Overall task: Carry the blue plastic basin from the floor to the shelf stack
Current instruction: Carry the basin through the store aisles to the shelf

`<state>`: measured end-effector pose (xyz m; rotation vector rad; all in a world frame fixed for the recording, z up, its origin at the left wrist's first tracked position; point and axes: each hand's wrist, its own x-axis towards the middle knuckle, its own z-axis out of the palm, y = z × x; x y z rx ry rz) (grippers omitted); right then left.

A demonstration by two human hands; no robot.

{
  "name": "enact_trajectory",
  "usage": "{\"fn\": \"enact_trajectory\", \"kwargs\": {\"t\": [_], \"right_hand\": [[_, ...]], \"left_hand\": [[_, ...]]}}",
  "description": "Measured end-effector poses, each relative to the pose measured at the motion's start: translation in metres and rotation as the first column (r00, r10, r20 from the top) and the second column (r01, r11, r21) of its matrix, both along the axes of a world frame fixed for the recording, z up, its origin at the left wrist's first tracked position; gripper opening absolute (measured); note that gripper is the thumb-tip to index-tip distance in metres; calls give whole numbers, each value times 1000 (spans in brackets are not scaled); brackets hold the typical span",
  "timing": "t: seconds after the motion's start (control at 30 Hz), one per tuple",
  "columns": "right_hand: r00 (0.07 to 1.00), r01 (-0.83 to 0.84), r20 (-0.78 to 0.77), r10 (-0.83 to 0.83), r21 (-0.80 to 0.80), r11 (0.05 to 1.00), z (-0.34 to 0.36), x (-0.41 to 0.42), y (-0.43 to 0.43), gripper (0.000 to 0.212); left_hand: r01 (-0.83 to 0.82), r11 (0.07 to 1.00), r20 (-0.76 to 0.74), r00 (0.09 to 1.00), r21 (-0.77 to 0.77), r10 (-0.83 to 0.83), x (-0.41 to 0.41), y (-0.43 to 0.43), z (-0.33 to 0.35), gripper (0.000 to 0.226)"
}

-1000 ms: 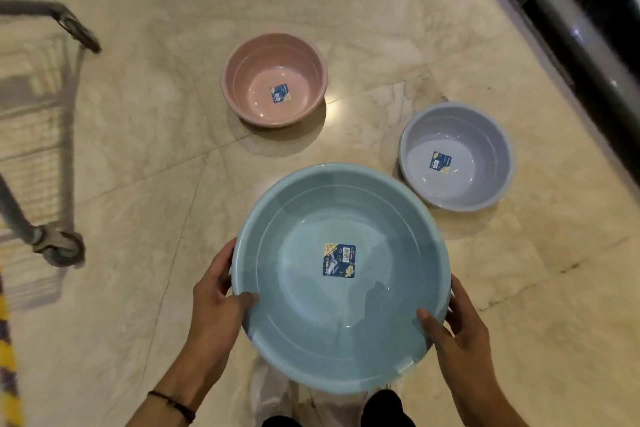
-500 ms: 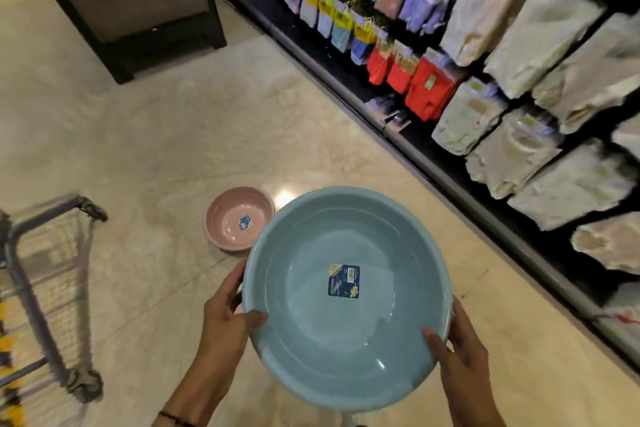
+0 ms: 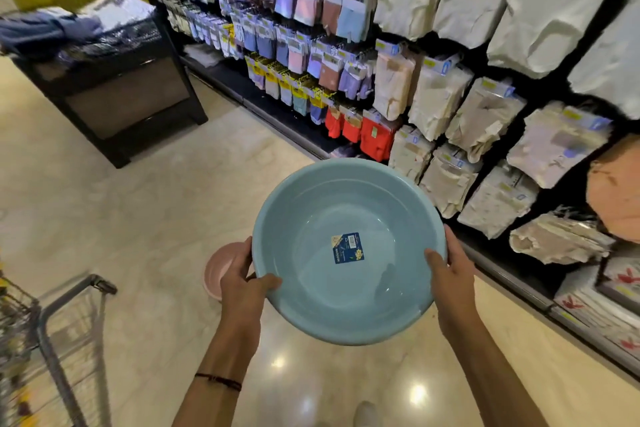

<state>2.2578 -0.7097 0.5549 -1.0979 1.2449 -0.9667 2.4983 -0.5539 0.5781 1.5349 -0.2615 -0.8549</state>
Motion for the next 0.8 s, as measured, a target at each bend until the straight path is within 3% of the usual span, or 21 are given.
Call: {"fn": "enact_trajectory", "kwargs": {"t": [0.4,0.8], "right_hand": [[1000,5,-16,-5,42,999,13,7,-86,52],[995,38,-96,-23,159,987,-59,74,-168,53]], "left_hand": [[-103,995,-21,994,7,103,-17,-67,15,83],[-26,998,-86,996,53,30,83,-174,-79,88]]}}
